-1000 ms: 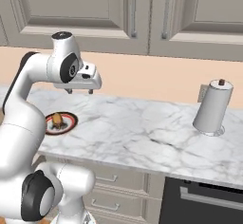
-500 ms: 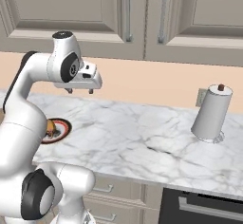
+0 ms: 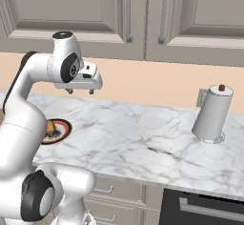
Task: Pick up the knife from the drawer and place it on the cutting board. Then place the meat from the plate to the cutting board.
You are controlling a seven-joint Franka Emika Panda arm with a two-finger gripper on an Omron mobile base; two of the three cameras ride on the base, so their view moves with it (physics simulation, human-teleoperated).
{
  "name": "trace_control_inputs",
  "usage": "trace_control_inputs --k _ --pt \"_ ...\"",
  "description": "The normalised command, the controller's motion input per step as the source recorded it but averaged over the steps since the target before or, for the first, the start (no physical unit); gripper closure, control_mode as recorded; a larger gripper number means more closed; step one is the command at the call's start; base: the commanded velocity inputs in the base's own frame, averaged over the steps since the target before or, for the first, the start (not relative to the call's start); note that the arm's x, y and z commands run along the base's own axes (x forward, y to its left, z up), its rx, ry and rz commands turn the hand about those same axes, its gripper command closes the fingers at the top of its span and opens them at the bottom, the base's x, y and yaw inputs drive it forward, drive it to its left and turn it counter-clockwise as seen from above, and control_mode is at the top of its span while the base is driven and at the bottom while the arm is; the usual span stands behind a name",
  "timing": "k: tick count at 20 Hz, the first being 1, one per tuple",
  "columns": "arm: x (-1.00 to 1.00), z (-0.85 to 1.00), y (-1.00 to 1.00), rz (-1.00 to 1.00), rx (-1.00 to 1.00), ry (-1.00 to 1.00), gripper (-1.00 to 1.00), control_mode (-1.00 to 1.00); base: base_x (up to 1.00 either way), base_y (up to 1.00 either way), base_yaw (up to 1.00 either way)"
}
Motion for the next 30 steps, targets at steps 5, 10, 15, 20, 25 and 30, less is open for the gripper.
trace_control_inputs --k 5,10,15,20,25,30 --pt "0.0 -0.01 0.0 0.0 0.0 0.0 -1.0 -1.0 0.0 0.0 0.0" --pt "-0.17 -0.07 0.06 0.0 0.0 0.0 -1.0 -1.0 0.0 0.0 0.0" --pt "-0.45 -0.12 0.35 0.0 -0.02 0.0 -1.0 -1.0 0.0 0.0 0.0" --pt "-0.51 -0.25 0.56 0.0 -0.06 0.02 -1.0 -1.0 0.0 0.0 0.0" --pt "-0.31 -0.25 0.3 0.0 -0.03 0.05 -1.0 -1.0 0.0 0.0 0.0" --pt "-0.32 -0.22 0.08 0.07 0.0 0.0 -1.0 -1.0 0.0 0.0 0.0"
